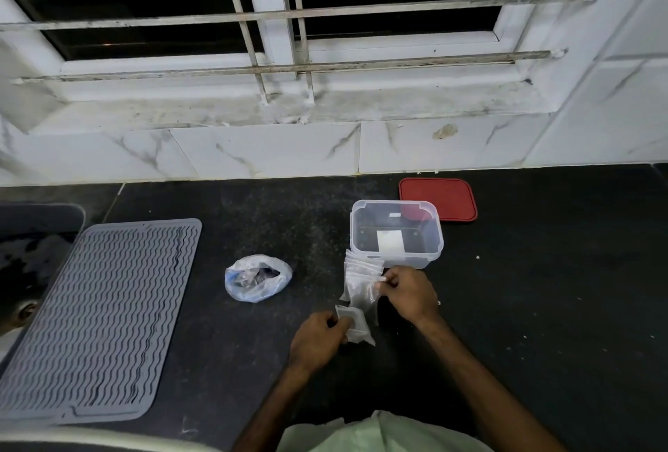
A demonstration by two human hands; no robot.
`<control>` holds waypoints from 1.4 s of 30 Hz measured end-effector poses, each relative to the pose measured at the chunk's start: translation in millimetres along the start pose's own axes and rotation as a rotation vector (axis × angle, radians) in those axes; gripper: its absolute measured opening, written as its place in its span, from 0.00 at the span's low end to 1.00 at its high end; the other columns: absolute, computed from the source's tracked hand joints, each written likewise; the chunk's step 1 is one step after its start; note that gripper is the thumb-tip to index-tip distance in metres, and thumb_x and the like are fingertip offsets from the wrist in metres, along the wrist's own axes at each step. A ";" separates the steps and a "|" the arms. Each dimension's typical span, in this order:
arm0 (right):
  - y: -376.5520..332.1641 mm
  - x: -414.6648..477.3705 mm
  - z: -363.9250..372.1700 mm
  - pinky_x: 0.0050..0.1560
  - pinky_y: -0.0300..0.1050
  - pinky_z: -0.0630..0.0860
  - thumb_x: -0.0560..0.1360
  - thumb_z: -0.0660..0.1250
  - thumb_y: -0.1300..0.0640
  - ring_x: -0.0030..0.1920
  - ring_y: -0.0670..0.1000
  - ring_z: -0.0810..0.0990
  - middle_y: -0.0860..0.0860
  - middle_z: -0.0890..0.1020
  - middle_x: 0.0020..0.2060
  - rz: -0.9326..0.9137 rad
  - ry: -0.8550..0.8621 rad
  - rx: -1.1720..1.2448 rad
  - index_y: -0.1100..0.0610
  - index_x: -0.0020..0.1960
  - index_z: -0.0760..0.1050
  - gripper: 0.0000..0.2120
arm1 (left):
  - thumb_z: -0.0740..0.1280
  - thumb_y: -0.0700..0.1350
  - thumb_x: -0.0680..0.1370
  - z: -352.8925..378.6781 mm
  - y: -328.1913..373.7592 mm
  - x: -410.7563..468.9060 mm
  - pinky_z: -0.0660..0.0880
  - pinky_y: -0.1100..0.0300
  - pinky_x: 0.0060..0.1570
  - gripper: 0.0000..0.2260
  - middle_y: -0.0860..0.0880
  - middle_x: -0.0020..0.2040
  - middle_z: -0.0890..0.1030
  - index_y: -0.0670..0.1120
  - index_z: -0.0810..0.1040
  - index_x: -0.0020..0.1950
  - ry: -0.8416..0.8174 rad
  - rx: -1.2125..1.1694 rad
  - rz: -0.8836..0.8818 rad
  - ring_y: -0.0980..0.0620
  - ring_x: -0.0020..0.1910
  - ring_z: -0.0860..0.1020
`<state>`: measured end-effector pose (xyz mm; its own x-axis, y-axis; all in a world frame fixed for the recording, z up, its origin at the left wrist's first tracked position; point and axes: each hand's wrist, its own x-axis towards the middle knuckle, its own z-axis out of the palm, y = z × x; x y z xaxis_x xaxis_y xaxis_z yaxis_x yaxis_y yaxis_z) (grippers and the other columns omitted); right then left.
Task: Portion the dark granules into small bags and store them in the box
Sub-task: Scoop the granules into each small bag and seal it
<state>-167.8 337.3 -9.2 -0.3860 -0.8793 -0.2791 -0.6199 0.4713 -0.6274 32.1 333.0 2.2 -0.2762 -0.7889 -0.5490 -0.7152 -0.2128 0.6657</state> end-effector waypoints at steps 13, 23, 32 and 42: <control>-7.8 8.0 0.1 0.46 0.52 0.80 0.71 0.75 0.52 0.38 0.47 0.83 0.46 0.85 0.37 -0.139 0.155 0.243 0.52 0.44 0.78 0.07 | 0.64 0.50 0.80 3.7 2.3 2.8 0.75 0.61 0.38 0.15 0.51 0.34 0.84 0.48 0.80 0.35 -0.014 -0.047 0.004 0.60 0.25 0.76; -39.7 -37.8 -16.9 0.42 0.42 0.70 0.75 0.68 0.39 0.41 0.45 0.77 0.45 0.79 0.41 -0.142 -0.044 -0.117 0.48 0.46 0.71 0.13 | 0.67 0.51 0.77 7.2 0.5 3.4 0.78 0.54 0.40 0.14 0.53 0.30 0.81 0.48 0.78 0.33 0.082 -0.025 0.019 0.57 0.27 0.77; -42.6 -45.4 -7.8 0.47 0.41 0.67 0.74 0.69 0.44 0.54 0.51 0.80 0.48 0.82 0.51 -0.152 -0.181 -0.288 0.52 0.55 0.72 0.16 | 0.66 0.54 0.76 7.1 9.6 -5.3 0.73 0.58 0.37 0.12 0.54 0.35 0.80 0.50 0.74 0.36 0.170 0.129 0.044 0.55 0.37 0.79; -49.6 -29.3 -19.4 0.50 0.48 0.72 0.75 0.69 0.47 0.52 0.54 0.79 0.51 0.81 0.50 -0.189 -0.243 -0.454 0.52 0.52 0.73 0.11 | 0.65 0.55 0.76 3.3 17.5 -5.5 0.73 0.60 0.39 0.13 0.55 0.36 0.81 0.52 0.74 0.35 0.178 0.176 0.056 0.56 0.39 0.80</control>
<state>-138.9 341.0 44.2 -0.1037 -0.9167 -0.3858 -0.9166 0.2387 -0.3208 19.0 335.5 15.3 -0.2125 -0.8889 -0.4059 -0.8067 -0.0748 0.5861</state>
